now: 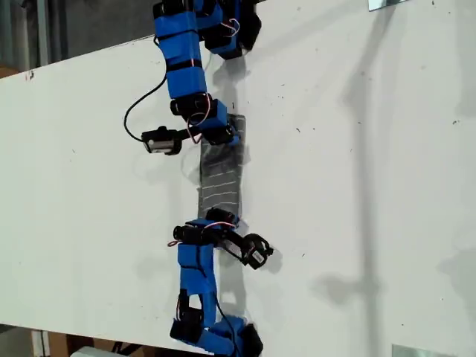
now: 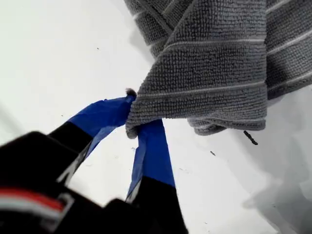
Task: Grasp corners of a square towel and fold twice.
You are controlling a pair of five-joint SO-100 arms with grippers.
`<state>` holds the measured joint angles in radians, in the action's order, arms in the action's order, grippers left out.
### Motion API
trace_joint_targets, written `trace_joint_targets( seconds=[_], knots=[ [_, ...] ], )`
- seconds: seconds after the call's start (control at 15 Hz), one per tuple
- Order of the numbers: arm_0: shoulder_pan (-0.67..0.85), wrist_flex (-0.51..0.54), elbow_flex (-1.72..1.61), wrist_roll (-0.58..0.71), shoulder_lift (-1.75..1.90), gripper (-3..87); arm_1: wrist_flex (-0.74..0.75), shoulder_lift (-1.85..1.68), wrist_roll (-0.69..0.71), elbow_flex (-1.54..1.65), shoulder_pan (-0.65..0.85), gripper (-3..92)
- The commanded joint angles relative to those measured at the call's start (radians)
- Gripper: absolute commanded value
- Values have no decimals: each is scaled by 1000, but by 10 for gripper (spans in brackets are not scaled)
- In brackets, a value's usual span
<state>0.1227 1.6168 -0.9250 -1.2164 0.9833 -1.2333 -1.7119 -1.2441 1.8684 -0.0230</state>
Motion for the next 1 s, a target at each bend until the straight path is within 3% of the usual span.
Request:
trace_joint_targets(
  seconds=[0.0,0.33,0.93],
  knots=[
    [92,43,25,78,144,-1,-12,-5,17,-77,8,-1],
    [278,49,-91,221,190,-1,-32,-2,25,-69,28,-1],
    [163,26,-181,169,206,-1,-193,38,-23,-63,-40,-1]
  ],
)
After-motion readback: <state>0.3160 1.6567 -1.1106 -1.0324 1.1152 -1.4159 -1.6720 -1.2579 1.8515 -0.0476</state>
